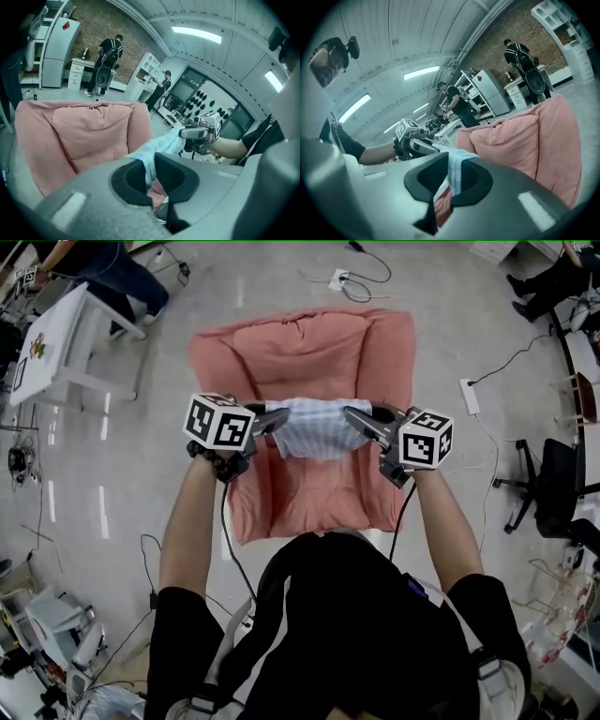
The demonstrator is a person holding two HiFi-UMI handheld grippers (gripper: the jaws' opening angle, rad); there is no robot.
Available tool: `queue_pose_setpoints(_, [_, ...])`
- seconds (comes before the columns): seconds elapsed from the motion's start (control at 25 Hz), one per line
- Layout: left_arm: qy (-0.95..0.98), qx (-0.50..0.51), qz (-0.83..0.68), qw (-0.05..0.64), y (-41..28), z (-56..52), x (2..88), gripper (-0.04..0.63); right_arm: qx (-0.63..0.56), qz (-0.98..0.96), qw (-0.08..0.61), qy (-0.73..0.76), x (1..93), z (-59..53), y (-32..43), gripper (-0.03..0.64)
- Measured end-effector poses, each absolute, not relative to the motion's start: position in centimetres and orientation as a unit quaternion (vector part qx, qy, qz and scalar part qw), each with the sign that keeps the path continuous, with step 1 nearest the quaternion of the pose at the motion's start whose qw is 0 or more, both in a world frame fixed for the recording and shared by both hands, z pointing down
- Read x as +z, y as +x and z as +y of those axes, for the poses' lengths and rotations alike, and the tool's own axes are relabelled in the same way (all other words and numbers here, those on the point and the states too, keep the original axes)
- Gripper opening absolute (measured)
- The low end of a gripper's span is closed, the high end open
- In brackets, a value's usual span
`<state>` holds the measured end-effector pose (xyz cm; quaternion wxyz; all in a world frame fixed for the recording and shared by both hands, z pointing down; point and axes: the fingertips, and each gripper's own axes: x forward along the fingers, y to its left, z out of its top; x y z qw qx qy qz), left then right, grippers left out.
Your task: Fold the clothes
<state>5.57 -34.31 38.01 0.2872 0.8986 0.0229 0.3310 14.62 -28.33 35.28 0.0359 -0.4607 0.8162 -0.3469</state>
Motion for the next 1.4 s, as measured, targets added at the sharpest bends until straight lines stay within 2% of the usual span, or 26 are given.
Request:
queue_pose_setpoints(0.36, [0.896, 0.332, -0.003, 0.295, 7.2, -38.0, 38.6, 0.020, -0.343, 0.832, 0.039, -0.435, 35.3, -32.3, 16.0, 0.025])
queue_pose_setpoints(0.76, [0.882, 0.336, -0.013, 0.330, 6.5, -35.2, 41.7, 0.020, -0.378, 0.831, 0.037, -0.406, 38.5, -29.9, 15.5, 0.025])
queue_pose_setpoints(1.4, [0.861, 0.355, 0.038, 0.362, -1.4, -23.4, 45.5, 0.020, -0.409, 0.811, 0.030, -0.416, 43.0, -18.2, 7.6, 0.025])
